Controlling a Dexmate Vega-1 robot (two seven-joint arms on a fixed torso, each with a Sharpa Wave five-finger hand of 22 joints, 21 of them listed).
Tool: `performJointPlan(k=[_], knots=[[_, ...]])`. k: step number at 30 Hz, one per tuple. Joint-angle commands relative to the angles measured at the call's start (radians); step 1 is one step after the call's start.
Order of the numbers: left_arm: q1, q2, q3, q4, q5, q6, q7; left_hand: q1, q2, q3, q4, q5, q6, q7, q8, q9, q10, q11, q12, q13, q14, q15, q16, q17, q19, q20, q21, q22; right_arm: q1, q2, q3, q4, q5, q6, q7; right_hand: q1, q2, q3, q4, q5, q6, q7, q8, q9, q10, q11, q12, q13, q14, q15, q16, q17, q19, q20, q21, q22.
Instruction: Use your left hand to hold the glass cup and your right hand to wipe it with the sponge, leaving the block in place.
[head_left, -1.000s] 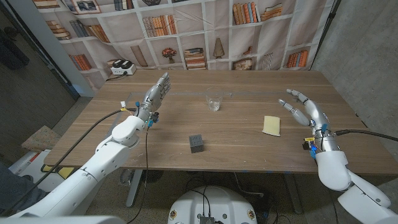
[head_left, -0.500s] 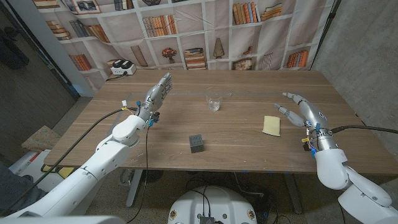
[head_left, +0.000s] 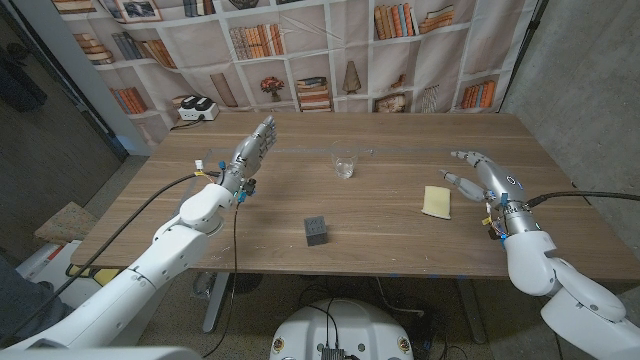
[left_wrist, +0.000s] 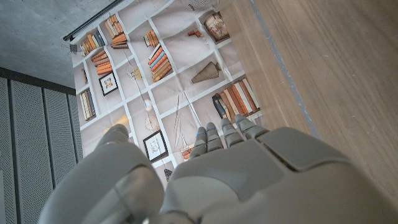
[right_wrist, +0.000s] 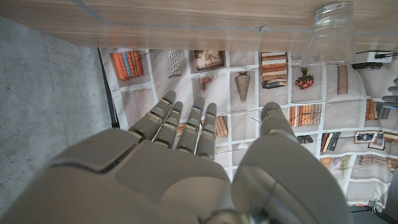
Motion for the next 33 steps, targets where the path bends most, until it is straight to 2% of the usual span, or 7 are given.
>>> performJointPlan(k=[1, 7, 14, 19, 24, 28, 33], knots=[[0.019, 0.006, -0.018, -0.014, -0.003, -0.007, 0.015, 0.003, 0.004, -0.002, -0.001, -0.002, 0.009, 0.006, 0.002, 0.003, 0.011, -0.004, -0.004, 0.001, 0.004, 0.000, -0.003, 0.003, -0.002, 0.000, 0.000, 0.006, 0.025, -0.061, -0.034, -0.018, 0.007, -0.098, 0.056, 0.013, 0.004, 0.011, -0.001, -0.004, 0.008, -0.002, 0.003, 0.006, 0.004, -0.002, -0.002, 0.003, 0.000, -0.002, 0.003, 0.005, -0.005, -0.002, 0.000, 0.003], [0.031, 0.009, -0.027, -0.022, 0.000, -0.018, 0.020, 0.004, 0.005, -0.003, 0.000, -0.004, 0.012, 0.005, 0.002, 0.003, 0.017, -0.003, -0.003, 0.002, 0.004, -0.002, -0.004, 0.003, -0.002, 0.001, 0.000, 0.006, 0.036, -0.098, -0.054, -0.045, 0.016, -0.153, 0.102, 0.028, 0.009, 0.019, 0.000, -0.005, -0.011, -0.003, -0.008, 0.006, -0.021, 0.000, -0.015, 0.004, -0.025, 0.022, 0.000, 0.006, -0.034, 0.017, -0.014, 0.003], [0.039, 0.008, -0.030, -0.021, -0.005, -0.020, 0.018, 0.006, 0.007, -0.004, -0.001, -0.006, 0.017, 0.003, 0.002, 0.003, 0.019, -0.003, -0.004, 0.002, 0.006, -0.003, -0.003, 0.003, -0.002, 0.000, 0.000, 0.006, 0.056, -0.138, -0.084, -0.067, 0.020, -0.223, 0.142, 0.041, 0.016, 0.026, -0.003, -0.005, -0.014, -0.004, -0.010, 0.006, -0.025, -0.001, -0.017, 0.005, -0.032, 0.024, 0.001, 0.005, -0.043, 0.021, -0.017, 0.003], [0.038, 0.005, -0.027, -0.011, -0.009, -0.021, 0.012, 0.007, 0.008, -0.005, -0.001, -0.007, 0.018, 0.003, 0.001, 0.003, 0.020, -0.005, -0.005, 0.002, 0.008, -0.002, -0.003, 0.003, -0.002, 0.000, 0.000, 0.006, 0.074, -0.165, -0.111, -0.077, 0.025, -0.276, 0.168, 0.058, 0.021, 0.035, -0.007, -0.005, -0.014, -0.008, -0.010, 0.007, -0.022, -0.020, -0.017, 0.005, -0.027, 0.021, 0.005, 0.005, -0.042, 0.020, -0.017, 0.003], [0.034, 0.002, -0.026, -0.004, -0.009, -0.027, 0.006, 0.008, 0.009, -0.005, -0.001, -0.009, 0.020, 0.003, 0.000, 0.003, 0.020, -0.007, -0.006, 0.002, 0.009, -0.002, -0.003, 0.003, -0.001, 0.001, -0.001, 0.006, 0.089, -0.187, -0.133, -0.081, 0.040, -0.308, 0.179, 0.075, 0.026, 0.043, -0.010, -0.005, -0.030, -0.017, -0.016, 0.007, -0.024, -0.018, -0.018, 0.005, -0.026, 0.018, 0.007, 0.005, -0.043, 0.020, -0.017, 0.003], [0.030, 0.003, -0.026, -0.002, -0.011, -0.022, 0.005, 0.010, 0.010, -0.006, -0.001, -0.010, 0.021, 0.004, -0.001, 0.003, 0.024, -0.002, -0.006, 0.002, 0.012, -0.002, -0.003, 0.003, -0.002, 0.000, -0.001, 0.006, 0.107, -0.197, -0.162, -0.076, 0.041, -0.329, 0.168, 0.165, 0.054, 0.086, -0.025, -0.003, -0.039, -0.059, -0.015, 0.007, -0.013, -0.050, -0.017, 0.005, -0.013, 0.006, 0.012, 0.003, -0.036, 0.014, -0.015, 0.002], [0.026, -0.001, -0.025, 0.002, -0.014, -0.021, 0.004, 0.010, 0.011, -0.007, -0.001, -0.012, 0.025, 0.005, -0.001, 0.003, 0.030, 0.003, -0.004, 0.002, 0.016, -0.002, -0.002, 0.003, -0.002, -0.001, -0.001, 0.006, 0.128, -0.224, -0.189, -0.083, 0.053, -0.369, 0.186, 0.194, 0.053, 0.097, -0.028, -0.004, -0.039, -0.067, -0.014, 0.007, -0.009, -0.065, -0.016, 0.005, -0.007, 0.001, 0.013, 0.002, -0.033, 0.011, -0.014, 0.002]])
